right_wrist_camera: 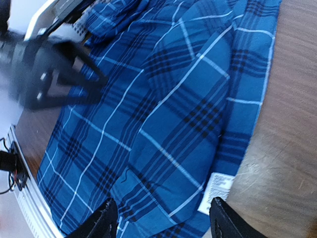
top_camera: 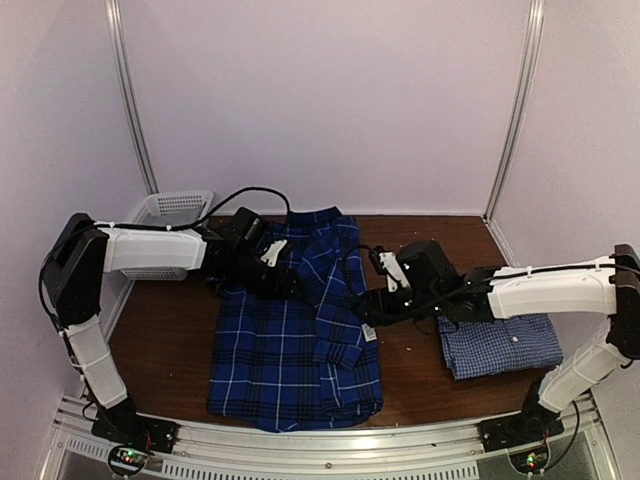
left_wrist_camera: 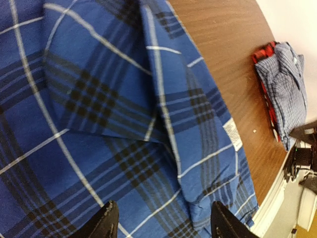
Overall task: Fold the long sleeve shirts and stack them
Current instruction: Smooth out the 1/3-folded shirt at the center of the board.
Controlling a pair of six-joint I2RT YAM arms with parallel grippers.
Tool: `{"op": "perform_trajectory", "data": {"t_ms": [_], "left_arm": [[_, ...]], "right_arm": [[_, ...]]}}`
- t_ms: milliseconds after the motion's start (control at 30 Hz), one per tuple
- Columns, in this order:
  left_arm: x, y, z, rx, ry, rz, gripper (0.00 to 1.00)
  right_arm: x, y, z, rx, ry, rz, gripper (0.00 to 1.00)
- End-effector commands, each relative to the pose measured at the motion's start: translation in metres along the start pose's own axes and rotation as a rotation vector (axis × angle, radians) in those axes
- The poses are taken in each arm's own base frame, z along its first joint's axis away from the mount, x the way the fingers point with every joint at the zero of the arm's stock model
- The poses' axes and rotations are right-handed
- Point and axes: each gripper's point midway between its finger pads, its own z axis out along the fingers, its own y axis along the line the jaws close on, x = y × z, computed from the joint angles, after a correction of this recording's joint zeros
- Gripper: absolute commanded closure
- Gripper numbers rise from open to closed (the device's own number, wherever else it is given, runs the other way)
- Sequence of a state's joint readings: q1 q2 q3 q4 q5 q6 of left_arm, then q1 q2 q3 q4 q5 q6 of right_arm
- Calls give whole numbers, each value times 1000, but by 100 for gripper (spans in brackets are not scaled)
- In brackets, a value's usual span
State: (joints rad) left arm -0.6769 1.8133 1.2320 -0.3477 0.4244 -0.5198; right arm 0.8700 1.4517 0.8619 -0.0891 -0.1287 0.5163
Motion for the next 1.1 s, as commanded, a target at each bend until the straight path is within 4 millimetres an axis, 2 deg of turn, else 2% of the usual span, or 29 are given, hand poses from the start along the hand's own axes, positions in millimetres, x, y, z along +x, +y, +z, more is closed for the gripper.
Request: {"op": "perform_trajectory", "data": {"t_ms": [0, 100, 233, 700, 900, 1067], "left_arm": [[-14, 9, -4, 6, -100, -123, 36], [-18, 22, -10, -30, -136, -162, 36], [-25, 27, -21, -48, -182, -187, 35], [-19, 35, -35, -86, -229, -193, 35], [-16, 36, -36, -91, -231, -181, 35], [-15, 38, -36, -94, -232, -178, 35]], "right_arm": [[26, 21, 14, 75, 53, -62, 37], [39, 39, 28, 102, 86, -101, 40], [55, 49, 47, 164, 142, -141, 42], [67, 50, 101, 290, 234, -145, 47], [73, 43, 106, 325, 261, -150, 56], [73, 40, 104, 345, 271, -155, 74]]}}
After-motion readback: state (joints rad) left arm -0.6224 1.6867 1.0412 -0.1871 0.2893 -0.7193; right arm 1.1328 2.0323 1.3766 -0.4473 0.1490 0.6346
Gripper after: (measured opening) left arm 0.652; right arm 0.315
